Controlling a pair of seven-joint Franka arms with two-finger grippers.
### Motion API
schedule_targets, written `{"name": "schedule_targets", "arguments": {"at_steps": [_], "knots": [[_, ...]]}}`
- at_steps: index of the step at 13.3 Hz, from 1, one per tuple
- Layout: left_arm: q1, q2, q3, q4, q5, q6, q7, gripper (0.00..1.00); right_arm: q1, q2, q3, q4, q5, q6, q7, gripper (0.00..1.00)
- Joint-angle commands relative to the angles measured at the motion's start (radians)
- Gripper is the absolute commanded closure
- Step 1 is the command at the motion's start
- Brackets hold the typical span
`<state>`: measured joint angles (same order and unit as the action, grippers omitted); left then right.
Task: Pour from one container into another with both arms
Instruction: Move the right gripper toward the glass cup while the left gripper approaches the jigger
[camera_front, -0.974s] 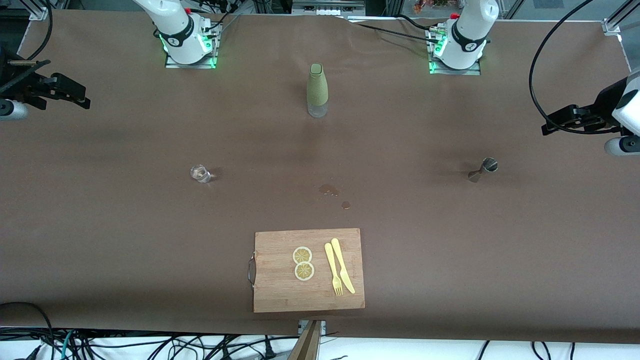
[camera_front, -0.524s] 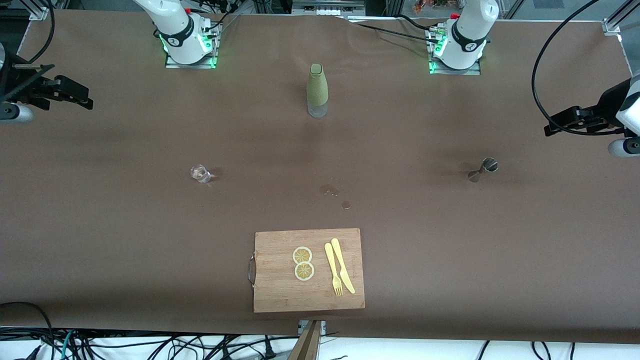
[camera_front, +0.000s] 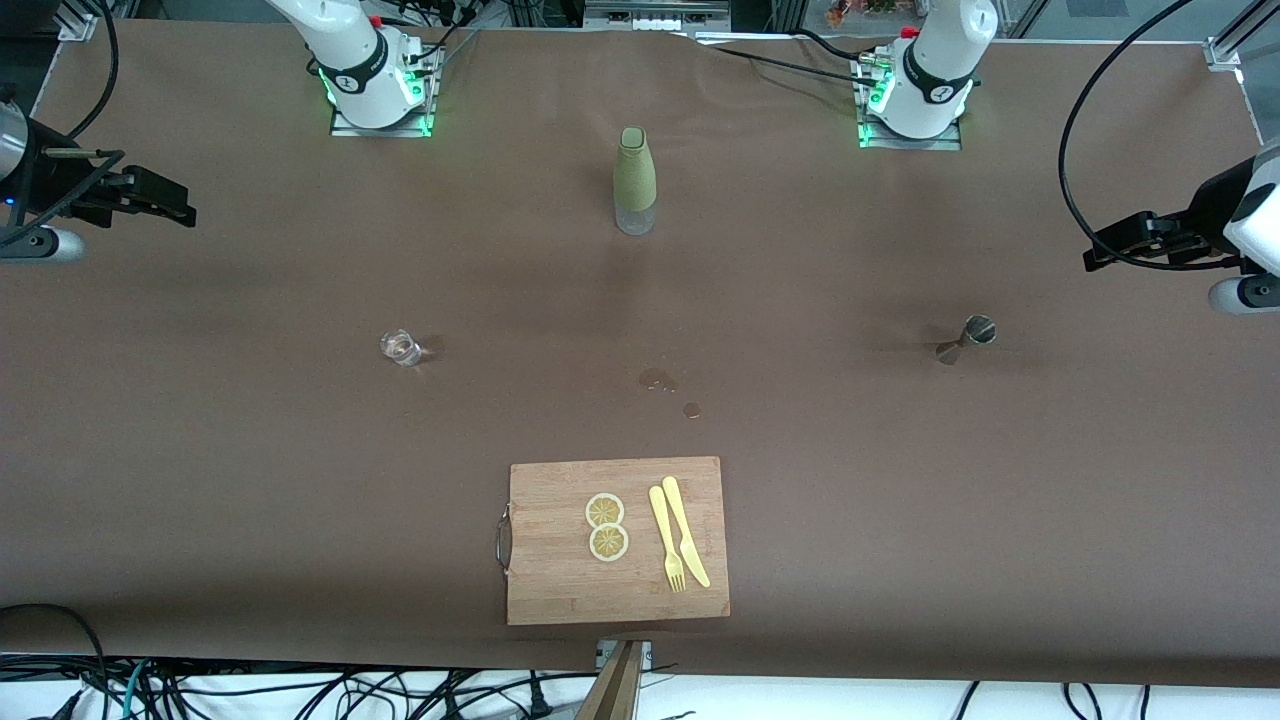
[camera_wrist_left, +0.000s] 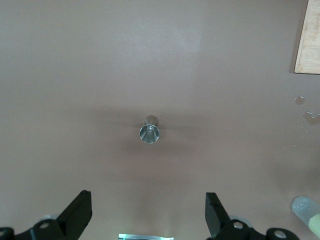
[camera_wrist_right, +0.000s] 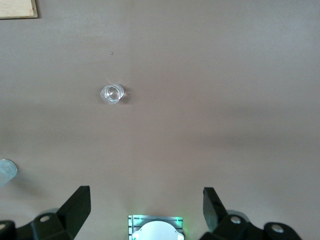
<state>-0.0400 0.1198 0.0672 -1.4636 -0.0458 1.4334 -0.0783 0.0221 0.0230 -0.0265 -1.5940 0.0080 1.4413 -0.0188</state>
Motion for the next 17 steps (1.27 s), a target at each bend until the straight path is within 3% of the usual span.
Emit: {"name": "schedule_targets", "arguments": {"at_steps": [1,6,9,13,15,17], "knots": [[-0.027,-0.011,-0.01,-0.009,0.072,-0.013,0.018,0.0,-0.001,0.041,0.0,0.016,0.012,-0.022,-0.015,0.0],[-0.029,-0.005,-0.014,-0.038,0.086,0.014,0.043,0.0,-0.027,0.086,-0.027,0.016,0.016,-0.027,-0.29,0.0],[-0.017,-0.038,-0.014,-0.142,0.083,0.09,0.058,0.0,-0.071,0.13,-0.044,0.002,0.042,-0.036,-0.508,0.0],[0.005,-0.037,-0.012,-0.24,0.083,0.2,0.114,0.0,-0.18,0.244,-0.05,-0.043,0.287,-0.001,-0.899,0.0],[0.02,-0.037,-0.01,-0.271,0.086,0.251,0.159,0.0,-0.195,0.273,-0.05,-0.104,0.364,0.06,-1.044,0.0],[0.077,-0.043,-0.006,-0.365,0.084,0.391,0.379,0.0,-0.197,0.272,-0.049,-0.171,0.417,0.125,-1.247,0.0]]}}
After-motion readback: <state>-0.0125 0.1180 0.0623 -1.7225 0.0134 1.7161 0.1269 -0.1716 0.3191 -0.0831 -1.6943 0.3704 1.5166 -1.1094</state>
